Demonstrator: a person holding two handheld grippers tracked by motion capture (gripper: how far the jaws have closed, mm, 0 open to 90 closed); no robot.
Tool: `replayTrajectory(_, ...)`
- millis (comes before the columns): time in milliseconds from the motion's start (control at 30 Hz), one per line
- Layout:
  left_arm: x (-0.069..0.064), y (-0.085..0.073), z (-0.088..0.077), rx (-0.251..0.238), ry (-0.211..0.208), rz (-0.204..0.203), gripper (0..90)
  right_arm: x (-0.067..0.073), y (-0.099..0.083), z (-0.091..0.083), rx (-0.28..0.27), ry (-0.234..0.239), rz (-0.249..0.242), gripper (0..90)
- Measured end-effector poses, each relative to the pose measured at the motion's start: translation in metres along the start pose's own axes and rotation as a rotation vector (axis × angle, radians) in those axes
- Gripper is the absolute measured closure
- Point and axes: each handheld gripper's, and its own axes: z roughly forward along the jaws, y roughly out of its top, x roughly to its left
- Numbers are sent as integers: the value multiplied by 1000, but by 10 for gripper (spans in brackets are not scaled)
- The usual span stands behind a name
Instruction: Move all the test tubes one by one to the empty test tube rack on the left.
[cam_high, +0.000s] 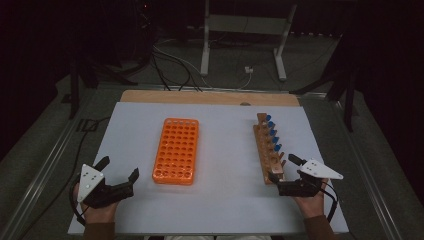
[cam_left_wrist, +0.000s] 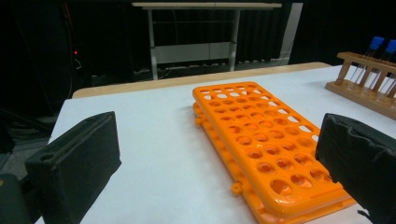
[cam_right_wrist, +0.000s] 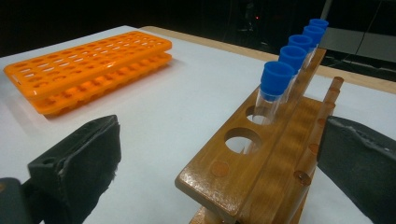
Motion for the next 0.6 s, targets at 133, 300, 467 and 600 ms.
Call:
replayTrajectory(133, 0, 0, 0, 3, 12, 3, 9, -1, 0, -2, -9, -5, 2, 0)
replayTrajectory(300, 2, -1, 0, 2, 17, -10, 9, -1, 0, -1, -8, -7, 1, 0)
replayTrajectory(467, 1, -2, 2, 3, 11, -4, 9, -4, 5, -4, -33, -16, 9, 0)
replayTrajectory(600, 0, -3, 4, 14, 16, -3, 9, -6, 10, -4, -48, -7, 10, 0)
